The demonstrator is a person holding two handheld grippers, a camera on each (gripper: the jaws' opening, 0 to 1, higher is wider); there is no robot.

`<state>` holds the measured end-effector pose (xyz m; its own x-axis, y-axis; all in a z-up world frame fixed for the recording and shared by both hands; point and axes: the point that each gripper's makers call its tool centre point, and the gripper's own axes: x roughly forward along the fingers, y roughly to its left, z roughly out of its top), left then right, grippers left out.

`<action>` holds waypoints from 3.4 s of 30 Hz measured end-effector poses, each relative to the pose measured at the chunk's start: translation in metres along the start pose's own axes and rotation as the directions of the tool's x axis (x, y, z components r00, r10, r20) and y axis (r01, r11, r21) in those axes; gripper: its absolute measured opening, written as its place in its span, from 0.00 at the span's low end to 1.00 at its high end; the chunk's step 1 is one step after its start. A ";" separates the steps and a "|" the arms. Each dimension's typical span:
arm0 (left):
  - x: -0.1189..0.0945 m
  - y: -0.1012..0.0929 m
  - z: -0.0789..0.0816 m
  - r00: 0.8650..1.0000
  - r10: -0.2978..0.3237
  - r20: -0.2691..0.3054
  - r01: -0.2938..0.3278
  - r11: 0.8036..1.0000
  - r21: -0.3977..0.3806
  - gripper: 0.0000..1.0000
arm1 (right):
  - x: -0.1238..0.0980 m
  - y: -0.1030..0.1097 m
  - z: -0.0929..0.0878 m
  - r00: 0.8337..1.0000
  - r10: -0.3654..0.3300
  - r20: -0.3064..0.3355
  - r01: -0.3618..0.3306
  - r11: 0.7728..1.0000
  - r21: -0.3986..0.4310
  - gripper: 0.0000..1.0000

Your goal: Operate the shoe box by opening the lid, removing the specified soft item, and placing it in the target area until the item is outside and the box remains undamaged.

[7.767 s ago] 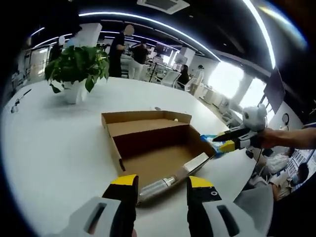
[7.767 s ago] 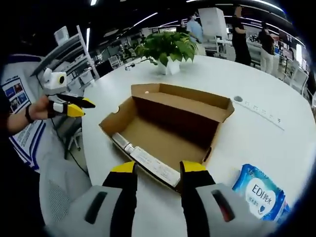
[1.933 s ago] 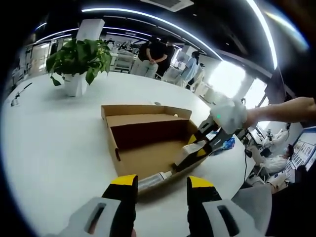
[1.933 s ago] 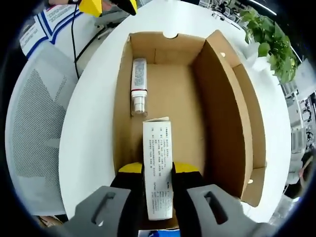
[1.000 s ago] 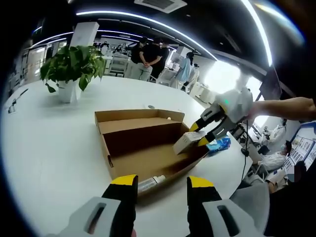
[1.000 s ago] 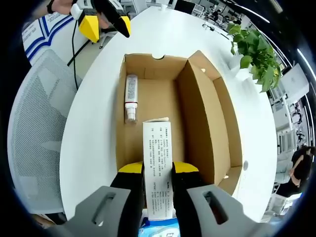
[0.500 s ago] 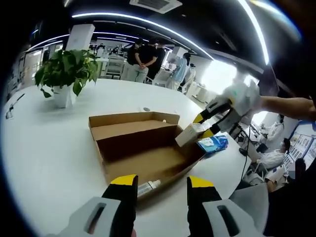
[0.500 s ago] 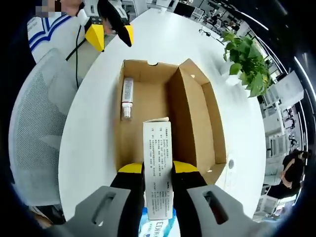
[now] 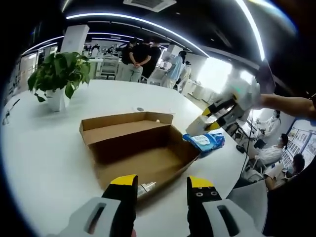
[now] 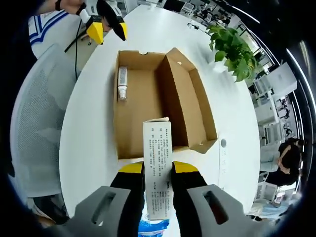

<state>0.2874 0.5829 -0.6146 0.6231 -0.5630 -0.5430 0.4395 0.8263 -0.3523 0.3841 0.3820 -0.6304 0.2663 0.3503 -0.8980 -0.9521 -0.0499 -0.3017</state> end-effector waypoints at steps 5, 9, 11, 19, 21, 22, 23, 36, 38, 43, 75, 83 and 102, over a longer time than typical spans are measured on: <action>0.005 -0.006 -0.001 1.000 -0.012 -0.011 0.012 1.000 0.008 0.40 | -0.006 0.007 -0.022 1.000 -0.001 -0.021 0.002 1.000 0.024 0.18; 0.009 -0.010 -0.002 1.000 -0.020 -0.021 0.020 1.000 0.014 0.40 | -0.009 0.010 -0.039 0.999 -0.001 -0.037 0.003 0.999 0.053 0.18; 0.011 -0.013 -0.002 0.999 -0.026 -0.026 0.027 0.999 0.019 0.40 | -0.010 0.012 -0.046 0.999 -0.002 -0.041 0.005 0.998 0.063 0.18; 0.021 -0.024 -0.001 0.998 -0.044 -0.045 0.046 0.998 0.037 0.40 | -0.019 0.024 -0.081 0.998 -0.006 -0.066 0.013 0.994 0.113 0.18; 0.023 -0.027 0.000 0.998 -0.048 -0.047 0.049 0.998 0.040 0.40 | -0.021 0.027 -0.089 0.997 -0.006 -0.072 0.015 0.992 0.122 0.18; 0.023 -0.028 0.000 0.998 -0.048 -0.047 0.050 0.998 0.041 0.40 | -0.022 0.030 -0.095 0.997 -0.005 -0.078 0.015 0.991 0.129 0.18; 0.024 -0.029 0.000 0.998 -0.051 -0.047 0.053 0.998 0.042 0.40 | -0.023 0.032 -0.099 0.997 -0.004 -0.082 0.015 0.991 0.135 0.18; 0.040 -0.043 0.000 0.995 -0.070 -0.072 0.073 0.996 0.052 0.40 | -0.045 0.048 -0.157 0.991 -0.011 -0.133 0.040 0.975 0.217 0.18; 0.041 -0.044 0.001 0.995 -0.072 -0.074 0.076 0.996 0.054 0.40 | -0.049 0.052 -0.165 0.990 -0.014 -0.140 0.045 0.974 0.220 0.18; 0.043 -0.042 0.004 0.994 -0.067 -0.081 0.072 0.996 0.060 0.40 | -0.056 0.059 -0.186 0.987 -0.009 -0.159 0.048 0.968 0.246 0.18; 0.060 -0.049 0.014 0.992 -0.034 -0.119 0.043 0.997 0.070 0.41 | -0.084 0.055 -0.322 0.968 0.015 -0.250 0.095 0.902 0.422 0.18; 0.058 -0.044 0.008 0.992 -0.012 -0.123 0.019 0.999 0.051 0.41 | -0.086 0.026 -0.327 0.965 -0.002 -0.261 0.105 0.919 0.379 0.18; 0.045 -0.036 0.001 0.993 0.039 -0.111 -0.040 0.999 -0.008 0.41 | -0.040 -0.027 -0.317 0.967 0.006 -0.255 0.064 0.962 0.266 0.18</action>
<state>0.3005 0.5279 -0.6257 0.5641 -0.5244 -0.6378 0.4090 0.8485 -0.3359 0.4467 0.0722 -0.6877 0.2903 0.1002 -0.9517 -0.9386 0.2233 -0.2628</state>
